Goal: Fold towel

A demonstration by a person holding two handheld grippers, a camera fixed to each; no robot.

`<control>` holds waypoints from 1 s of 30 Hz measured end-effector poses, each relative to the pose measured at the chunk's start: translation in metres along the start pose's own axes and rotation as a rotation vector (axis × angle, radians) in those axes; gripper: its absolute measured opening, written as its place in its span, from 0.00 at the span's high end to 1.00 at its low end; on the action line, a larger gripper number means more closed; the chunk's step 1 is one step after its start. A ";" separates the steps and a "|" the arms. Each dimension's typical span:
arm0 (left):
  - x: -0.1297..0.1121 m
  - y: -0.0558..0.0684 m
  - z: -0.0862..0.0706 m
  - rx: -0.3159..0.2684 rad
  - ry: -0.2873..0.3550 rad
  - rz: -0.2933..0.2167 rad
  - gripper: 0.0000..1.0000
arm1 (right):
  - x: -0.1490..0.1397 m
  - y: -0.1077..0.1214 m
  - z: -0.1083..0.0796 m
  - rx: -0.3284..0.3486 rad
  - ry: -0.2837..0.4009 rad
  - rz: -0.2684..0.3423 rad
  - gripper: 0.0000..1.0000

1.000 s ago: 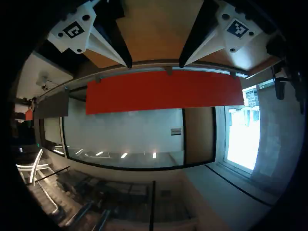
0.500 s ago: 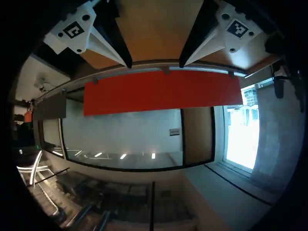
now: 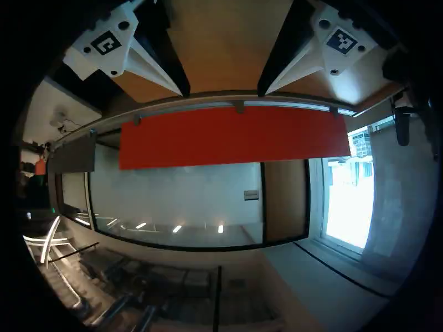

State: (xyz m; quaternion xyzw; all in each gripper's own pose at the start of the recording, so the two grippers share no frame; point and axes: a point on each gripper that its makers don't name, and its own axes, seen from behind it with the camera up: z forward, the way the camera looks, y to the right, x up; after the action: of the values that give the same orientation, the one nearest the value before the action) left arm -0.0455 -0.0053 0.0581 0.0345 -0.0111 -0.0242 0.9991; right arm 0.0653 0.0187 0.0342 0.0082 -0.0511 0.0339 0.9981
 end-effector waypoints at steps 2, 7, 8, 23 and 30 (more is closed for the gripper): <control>-0.001 0.002 -0.001 -0.003 0.007 0.007 0.02 | 0.002 -0.004 -0.001 0.004 0.001 -0.001 0.06; -0.007 0.004 -0.002 -0.010 0.021 -0.004 0.02 | 0.005 -0.012 -0.003 0.011 0.003 -0.009 0.06; -0.009 0.004 -0.002 -0.011 0.025 -0.009 0.02 | 0.005 -0.012 -0.004 0.010 0.004 -0.010 0.06; -0.062 -0.002 -0.007 0.005 0.042 -0.046 0.02 | -0.006 -0.020 -0.013 0.000 0.027 -0.004 0.06; -0.084 0.001 -0.007 0.012 0.064 -0.050 0.02 | -0.025 -0.021 -0.015 0.005 0.021 -0.012 0.06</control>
State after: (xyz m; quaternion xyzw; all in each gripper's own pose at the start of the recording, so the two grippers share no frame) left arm -0.1295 0.0000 0.0493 0.0415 0.0214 -0.0478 0.9978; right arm 0.0433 -0.0041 0.0164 0.0106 -0.0405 0.0280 0.9987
